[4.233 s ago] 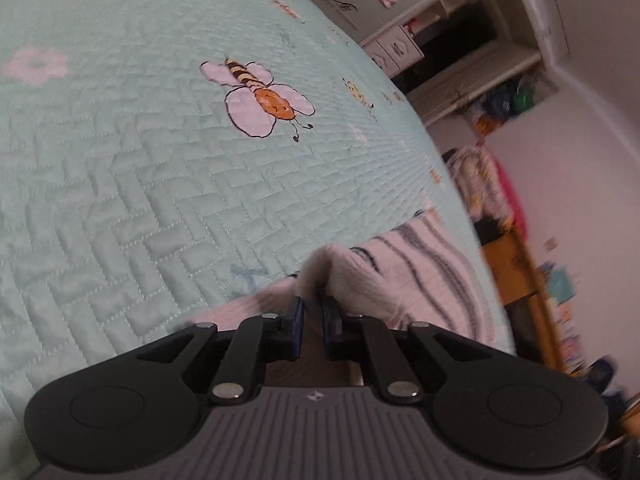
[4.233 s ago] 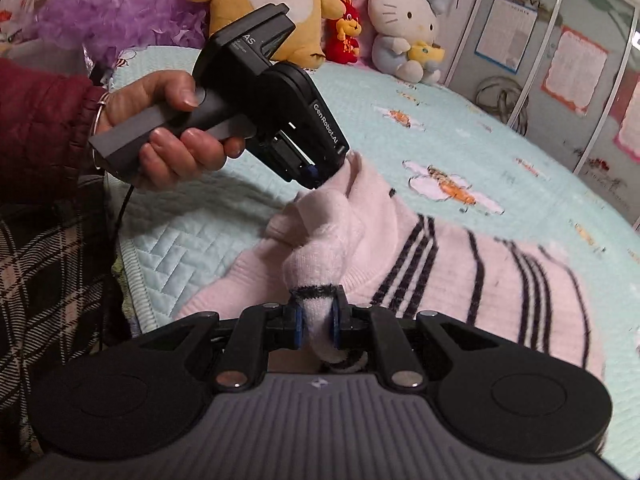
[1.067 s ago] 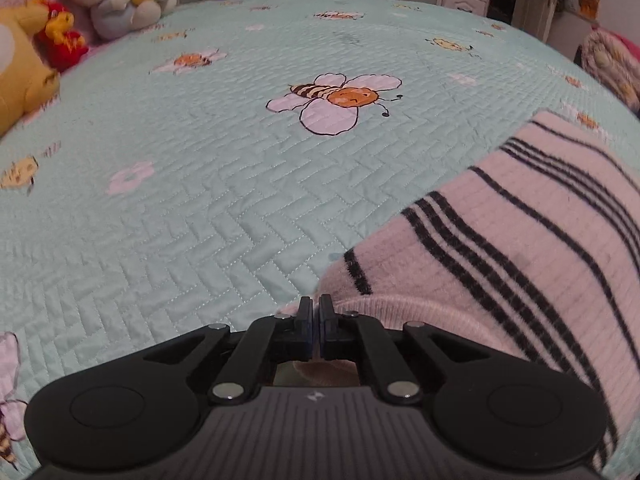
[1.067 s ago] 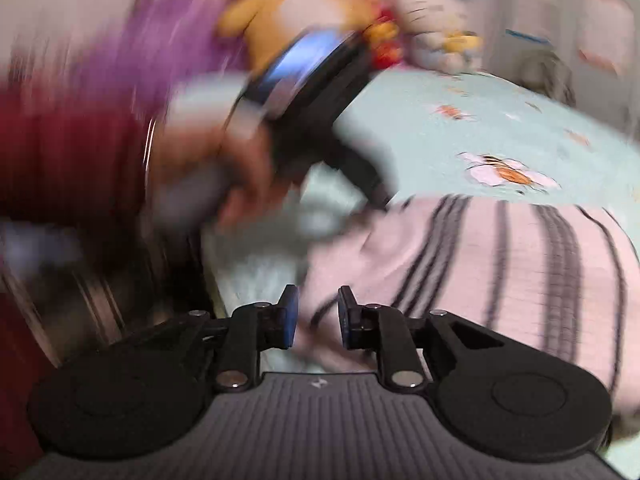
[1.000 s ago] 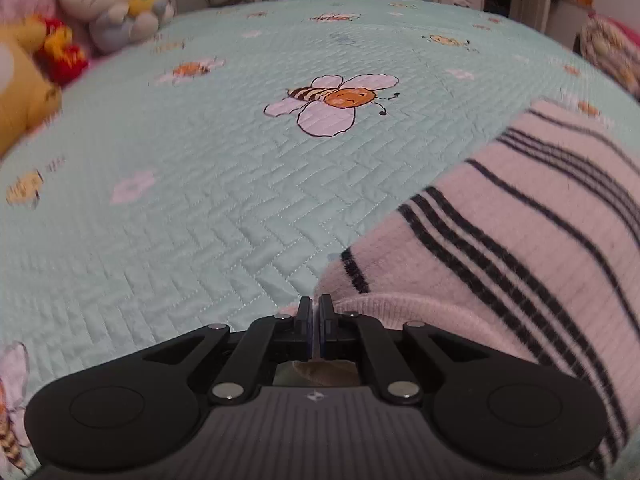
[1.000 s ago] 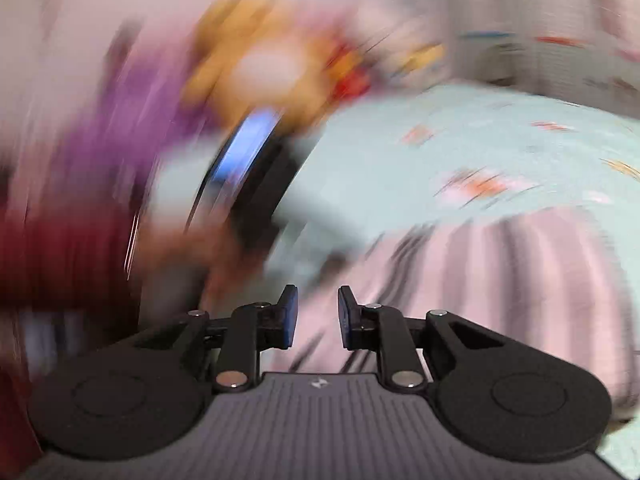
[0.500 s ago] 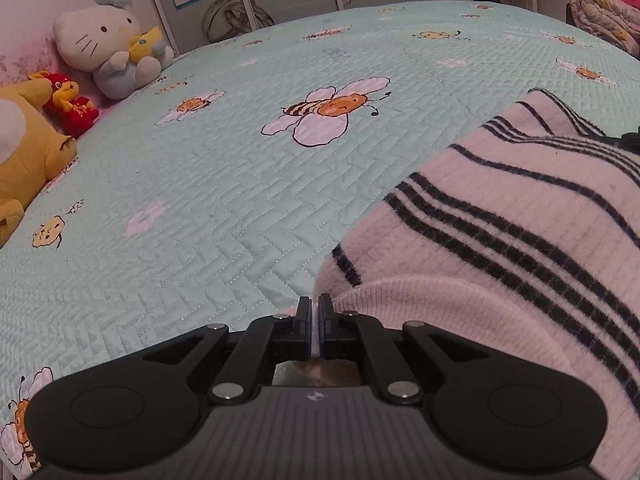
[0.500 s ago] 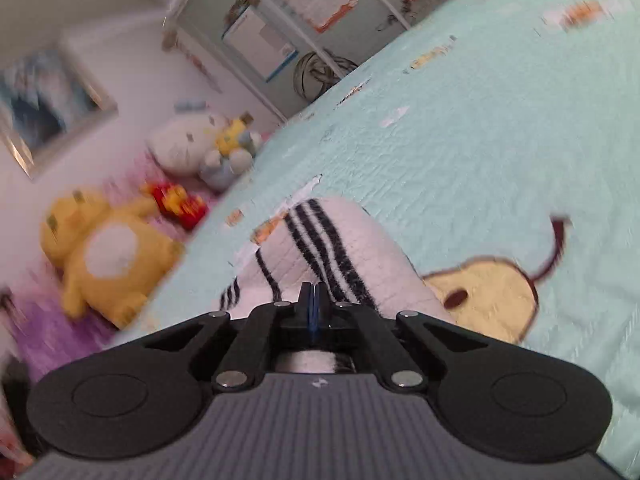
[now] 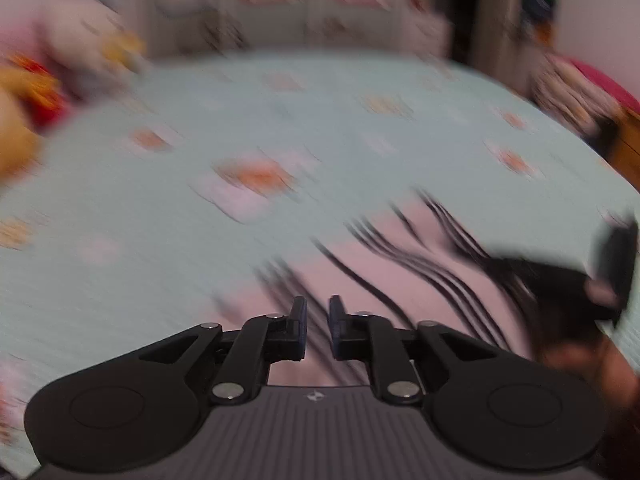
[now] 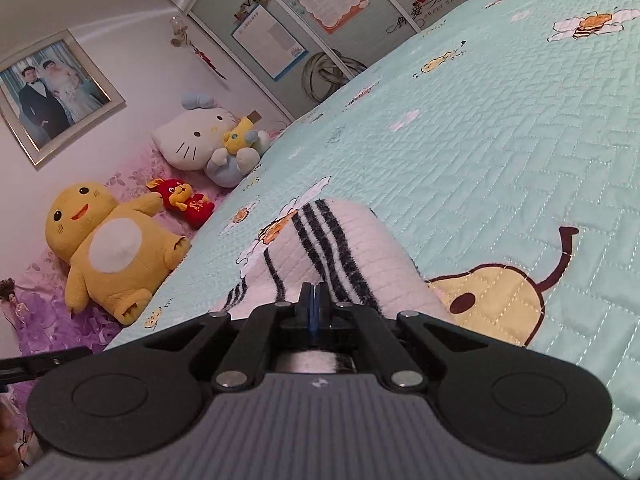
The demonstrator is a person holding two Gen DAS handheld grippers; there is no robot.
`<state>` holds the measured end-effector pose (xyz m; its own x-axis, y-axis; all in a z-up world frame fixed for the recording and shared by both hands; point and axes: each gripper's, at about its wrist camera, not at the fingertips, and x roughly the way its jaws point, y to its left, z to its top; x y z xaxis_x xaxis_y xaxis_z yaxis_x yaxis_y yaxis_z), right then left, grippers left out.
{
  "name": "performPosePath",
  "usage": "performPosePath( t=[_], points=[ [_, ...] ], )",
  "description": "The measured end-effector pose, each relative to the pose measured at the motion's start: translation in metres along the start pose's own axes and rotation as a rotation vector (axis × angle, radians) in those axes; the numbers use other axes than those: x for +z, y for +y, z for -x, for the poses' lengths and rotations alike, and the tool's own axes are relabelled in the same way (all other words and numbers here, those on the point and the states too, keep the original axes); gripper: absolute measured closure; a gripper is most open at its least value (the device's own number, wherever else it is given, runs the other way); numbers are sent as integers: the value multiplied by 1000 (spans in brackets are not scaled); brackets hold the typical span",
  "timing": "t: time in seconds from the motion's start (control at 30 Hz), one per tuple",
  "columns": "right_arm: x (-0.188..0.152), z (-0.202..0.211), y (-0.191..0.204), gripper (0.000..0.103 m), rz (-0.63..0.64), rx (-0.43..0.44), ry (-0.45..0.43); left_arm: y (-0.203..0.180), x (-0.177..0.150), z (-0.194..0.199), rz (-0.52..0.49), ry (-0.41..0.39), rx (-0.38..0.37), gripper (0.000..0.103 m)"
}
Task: Fold clothes
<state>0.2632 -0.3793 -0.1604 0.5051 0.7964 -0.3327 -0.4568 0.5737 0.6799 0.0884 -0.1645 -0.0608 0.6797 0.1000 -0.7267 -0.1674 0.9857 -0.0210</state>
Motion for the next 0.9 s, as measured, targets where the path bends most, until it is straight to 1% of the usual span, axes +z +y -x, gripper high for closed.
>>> performPosePath(
  t=[0.03, 0.1, 0.13, 0.2, 0.23, 0.3, 0.4, 0.43, 0.47, 0.5, 0.57, 0.6, 0.7, 0.8, 0.83, 0.87, 0.9],
  points=[
    [0, 1, -1, 103, -5, 4, 1, -11, -11, -23, -21, 89, -29, 88],
    [1, 2, -2, 103, -14, 13, 2, -27, -40, -33, -110, 5, 30, 88],
    [6, 8, 1, 103, -15, 19, 2, -33, -45, -31, -148, -18, 53, 88],
    [17, 20, 10, 103, -18, 32, 3, -34, -42, -29, -128, -10, 53, 89],
    [22, 27, 14, 103, -19, 39, 3, -31, -38, -29, -102, 2, 41, 89],
    [33, 39, 22, 94, -22, 52, 3, -24, -35, -29, -46, 15, 20, 89],
    [29, 59, 38, 94, -61, 247, 39, -22, -34, -28, 12, 23, 16, 89],
    [21, 59, 40, 94, -75, 300, 83, -22, -34, -28, 31, 22, 20, 89],
    [11, 54, 40, 95, -82, 327, 145, -22, -35, -28, 49, 21, 23, 89],
    [-3, 49, 33, 94, -65, 305, 187, -22, -35, -27, 56, 18, 27, 89],
    [-31, 38, 18, 103, -24, 247, 263, -25, -41, -25, 65, 9, 26, 89],
    [-45, 33, 11, 103, -4, 217, 301, -25, -44, -25, 72, 5, 22, 89],
    [-45, 35, 25, 103, 58, 160, 301, -23, -44, -22, 81, 5, 18, 89],
    [-36, 43, 50, 103, 118, 111, 317, -16, -39, -10, 128, 4, -3, 89],
    [-35, 49, 56, 98, 119, 130, 306, -14, -37, -6, 144, 4, -10, 90],
    [-36, 55, 63, 96, 125, 161, 300, -14, -37, 2, 151, -6, -23, 90],
    [-37, 60, 70, 96, 132, 193, 294, -16, -40, 7, 148, -8, -43, 88]
  ],
)
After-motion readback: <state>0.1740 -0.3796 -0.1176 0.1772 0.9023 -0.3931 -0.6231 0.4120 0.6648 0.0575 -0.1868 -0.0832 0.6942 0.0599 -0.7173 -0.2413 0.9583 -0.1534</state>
